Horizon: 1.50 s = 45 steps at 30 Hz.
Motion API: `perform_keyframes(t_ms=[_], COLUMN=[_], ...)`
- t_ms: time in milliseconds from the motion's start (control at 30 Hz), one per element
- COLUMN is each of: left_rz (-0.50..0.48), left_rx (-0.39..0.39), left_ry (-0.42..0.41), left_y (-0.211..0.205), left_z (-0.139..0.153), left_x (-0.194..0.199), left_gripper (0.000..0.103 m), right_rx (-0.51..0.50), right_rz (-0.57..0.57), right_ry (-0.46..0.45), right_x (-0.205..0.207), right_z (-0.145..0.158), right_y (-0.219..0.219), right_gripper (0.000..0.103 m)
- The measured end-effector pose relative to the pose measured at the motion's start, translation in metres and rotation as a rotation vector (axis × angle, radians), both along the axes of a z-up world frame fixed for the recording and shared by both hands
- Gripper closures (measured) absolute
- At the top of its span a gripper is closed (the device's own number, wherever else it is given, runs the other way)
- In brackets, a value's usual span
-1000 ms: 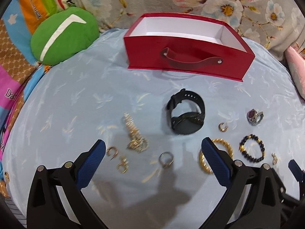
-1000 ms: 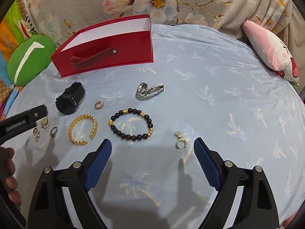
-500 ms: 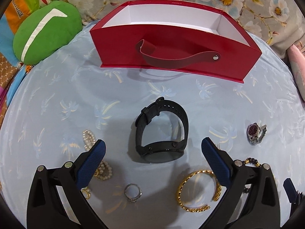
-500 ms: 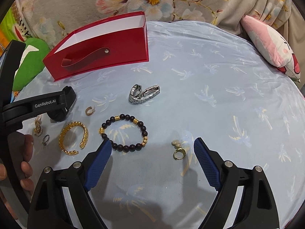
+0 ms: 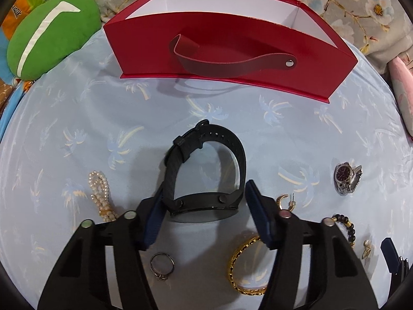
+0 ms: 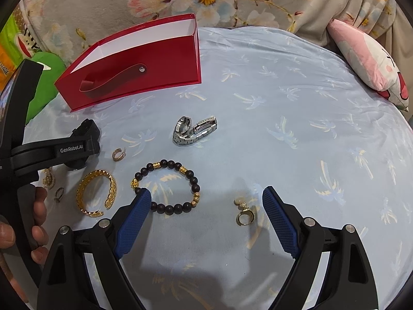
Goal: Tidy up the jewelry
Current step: 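Grasp the black smartwatch with the left tool while the right tool grasps the silver link watch, then carry the black smartwatch and silver watch into the red box and release both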
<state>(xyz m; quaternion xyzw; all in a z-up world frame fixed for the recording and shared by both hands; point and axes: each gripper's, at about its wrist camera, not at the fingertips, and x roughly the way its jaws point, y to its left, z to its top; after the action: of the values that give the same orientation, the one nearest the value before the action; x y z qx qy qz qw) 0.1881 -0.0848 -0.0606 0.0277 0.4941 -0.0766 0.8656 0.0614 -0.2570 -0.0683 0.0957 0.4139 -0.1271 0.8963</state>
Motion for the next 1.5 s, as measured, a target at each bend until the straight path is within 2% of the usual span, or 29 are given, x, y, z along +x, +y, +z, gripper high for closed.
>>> perform_keyframes(t_ms=[133, 300, 400, 467, 733, 833, 1000, 1067, 1133, 1200, 1333, 1433, 1500], left_rz=[-0.005, 0.001, 0.007, 0.01, 0.023, 0.024, 0.026, 0.025, 0.025, 0.026, 0.028, 0.031, 0.033], left_rx=[-0.017, -0.004, -0.006, -0.006, -0.002, -0.001, -0.003, -0.004, -0.004, -0.003, 0.001, -0.002, -0.005], left_ry=[0.001, -0.057, -0.079, -0.089, -0.102, -0.101, -0.099, -0.097, -0.096, -0.094, -0.092, -0.094, -0.104], left_y=[0.001, 0.005, 0.008, 0.011, 0.018, 0.019, 0.021, 0.022, 0.022, 0.023, 0.024, 0.027, 0.03], left_z=[0.003, 0.014, 0.022, 0.027, 0.033, 0.033, 0.032, 0.032, 0.032, 0.031, 0.03, 0.033, 0.037], left_x=[-0.002, -0.009, -0.013, -0.013, -0.014, -0.014, -0.013, -0.013, -0.013, -0.013, -0.015, -0.016, -0.017], left_gripper=[0.052, 0.052, 0.052, 0.052, 0.053, 0.053, 0.053, 0.053, 0.053, 0.053, 0.055, 0.06, 0.073], right_rx=[-0.011, -0.021, -0.006, 0.016, 0.067, 0.052, 0.015, 0.003, 0.004, -0.007, 0.033, 0.056, 0.063], right_rz=[-0.01, -0.014, -0.012, -0.004, 0.018, 0.026, 0.027, 0.029, 0.033, 0.032, 0.029, 0.036, 0.046], right_ry=[-0.015, -0.05, -0.064, -0.054, -0.005, 0.011, 0.019, 0.019, 0.015, 0.014, 0.01, 0.002, -0.014], right_x=[0.006, 0.022, 0.037, 0.05, 0.087, 0.094, 0.098, 0.098, 0.098, 0.097, 0.093, 0.087, 0.082], right_z=[0.003, 0.009, 0.01, 0.007, -0.009, -0.013, -0.014, -0.014, -0.014, -0.013, -0.012, -0.01, -0.003], right_y=[-0.004, -0.014, -0.019, -0.021, -0.019, -0.015, -0.01, -0.009, -0.009, -0.008, -0.013, -0.013, -0.011], right_gripper=[0.017, 0.017, 0.024, 0.028, 0.028, 0.041, 0.052, 0.065, 0.07, 0.082, 0.084, 0.084, 0.084])
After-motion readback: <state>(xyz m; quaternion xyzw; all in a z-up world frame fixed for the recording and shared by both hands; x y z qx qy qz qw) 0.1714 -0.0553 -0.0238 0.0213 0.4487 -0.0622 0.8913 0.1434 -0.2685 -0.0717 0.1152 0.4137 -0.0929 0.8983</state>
